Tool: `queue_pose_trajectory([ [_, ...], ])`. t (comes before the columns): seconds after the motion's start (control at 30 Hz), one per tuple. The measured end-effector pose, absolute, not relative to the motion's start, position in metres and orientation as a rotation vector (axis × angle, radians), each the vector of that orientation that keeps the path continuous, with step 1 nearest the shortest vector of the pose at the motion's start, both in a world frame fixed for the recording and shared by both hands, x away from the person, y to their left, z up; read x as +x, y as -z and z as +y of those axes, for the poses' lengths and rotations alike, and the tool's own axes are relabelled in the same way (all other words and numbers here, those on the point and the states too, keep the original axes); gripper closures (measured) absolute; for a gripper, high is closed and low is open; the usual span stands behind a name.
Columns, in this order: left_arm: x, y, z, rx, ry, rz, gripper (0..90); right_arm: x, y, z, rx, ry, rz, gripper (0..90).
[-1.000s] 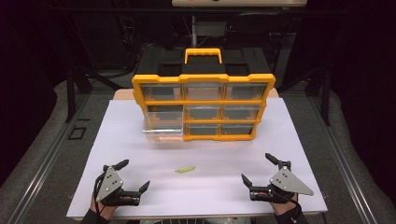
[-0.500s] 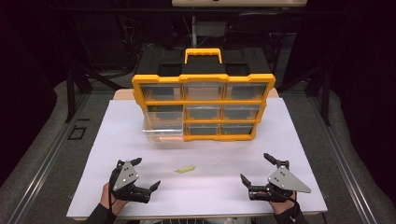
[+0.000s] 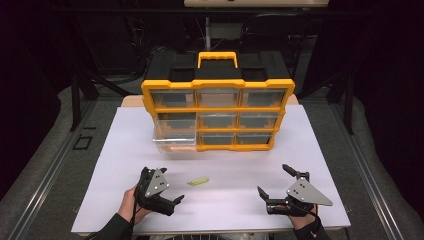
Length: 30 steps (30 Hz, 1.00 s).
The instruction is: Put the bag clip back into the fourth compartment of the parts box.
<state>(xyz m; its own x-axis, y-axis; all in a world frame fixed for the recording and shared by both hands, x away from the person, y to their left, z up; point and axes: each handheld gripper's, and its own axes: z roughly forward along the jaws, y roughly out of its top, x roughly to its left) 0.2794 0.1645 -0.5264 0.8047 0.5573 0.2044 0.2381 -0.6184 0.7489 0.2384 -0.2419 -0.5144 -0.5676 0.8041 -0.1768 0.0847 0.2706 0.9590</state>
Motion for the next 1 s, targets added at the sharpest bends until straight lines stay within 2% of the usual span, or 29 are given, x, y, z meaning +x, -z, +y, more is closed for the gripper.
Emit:
queue_pose_trajectory([
  [1.0, 0.305, 0.525, 0.11, 2.437, -0.493, 0.434, 0.9, 0.241, 0.517, -0.244, 0.827, -1.371, 1.887, 0.0],
])
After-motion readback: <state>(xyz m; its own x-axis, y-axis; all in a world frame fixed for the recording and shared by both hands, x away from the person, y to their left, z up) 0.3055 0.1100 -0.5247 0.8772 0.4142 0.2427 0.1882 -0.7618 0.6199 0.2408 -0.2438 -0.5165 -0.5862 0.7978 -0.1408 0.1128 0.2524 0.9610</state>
